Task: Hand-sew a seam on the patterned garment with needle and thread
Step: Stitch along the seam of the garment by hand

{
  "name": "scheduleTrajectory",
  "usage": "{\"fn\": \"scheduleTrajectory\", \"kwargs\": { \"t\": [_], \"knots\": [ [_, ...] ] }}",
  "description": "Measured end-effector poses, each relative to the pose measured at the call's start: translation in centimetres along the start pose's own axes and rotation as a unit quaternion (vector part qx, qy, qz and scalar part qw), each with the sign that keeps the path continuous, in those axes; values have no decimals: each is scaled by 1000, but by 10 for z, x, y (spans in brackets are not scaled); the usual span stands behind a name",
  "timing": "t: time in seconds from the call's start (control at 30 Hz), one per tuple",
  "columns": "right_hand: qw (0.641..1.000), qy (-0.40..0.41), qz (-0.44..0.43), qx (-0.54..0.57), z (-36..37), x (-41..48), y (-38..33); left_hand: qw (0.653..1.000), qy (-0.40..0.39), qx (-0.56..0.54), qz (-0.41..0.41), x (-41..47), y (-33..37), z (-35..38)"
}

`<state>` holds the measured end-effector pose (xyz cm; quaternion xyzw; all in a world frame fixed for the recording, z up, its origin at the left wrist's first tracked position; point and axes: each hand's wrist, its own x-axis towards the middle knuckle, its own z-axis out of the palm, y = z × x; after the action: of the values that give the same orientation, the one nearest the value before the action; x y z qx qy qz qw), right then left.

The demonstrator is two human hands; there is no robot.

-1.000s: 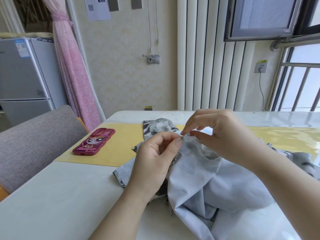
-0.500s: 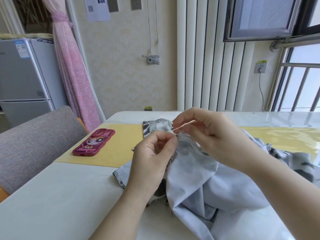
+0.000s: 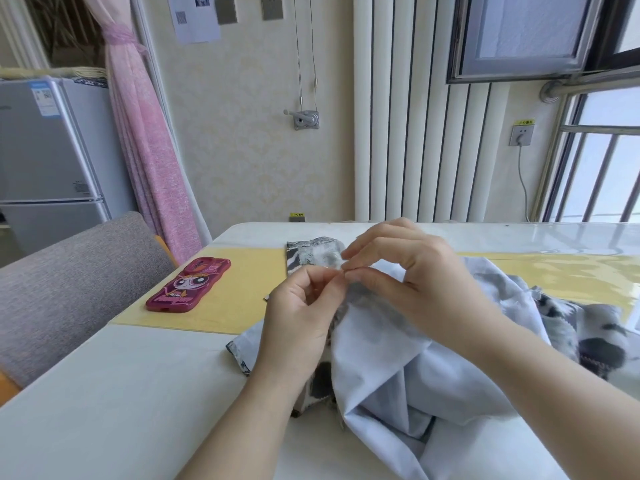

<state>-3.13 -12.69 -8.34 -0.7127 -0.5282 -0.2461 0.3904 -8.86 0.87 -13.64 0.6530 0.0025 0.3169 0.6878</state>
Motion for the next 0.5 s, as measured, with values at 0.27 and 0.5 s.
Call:
{"fn": "scheduleTrajectory", "kwargs": {
  "t": [0.27, 0.5],
  "knots": [
    [783, 15, 326, 529, -8, 8, -25, 988, 121, -26, -87, 12, -17, -13],
    [614, 7, 433, 659, -15, 13, -42, 979, 167, 1, -119, 12, -27, -15]
  ]
}}
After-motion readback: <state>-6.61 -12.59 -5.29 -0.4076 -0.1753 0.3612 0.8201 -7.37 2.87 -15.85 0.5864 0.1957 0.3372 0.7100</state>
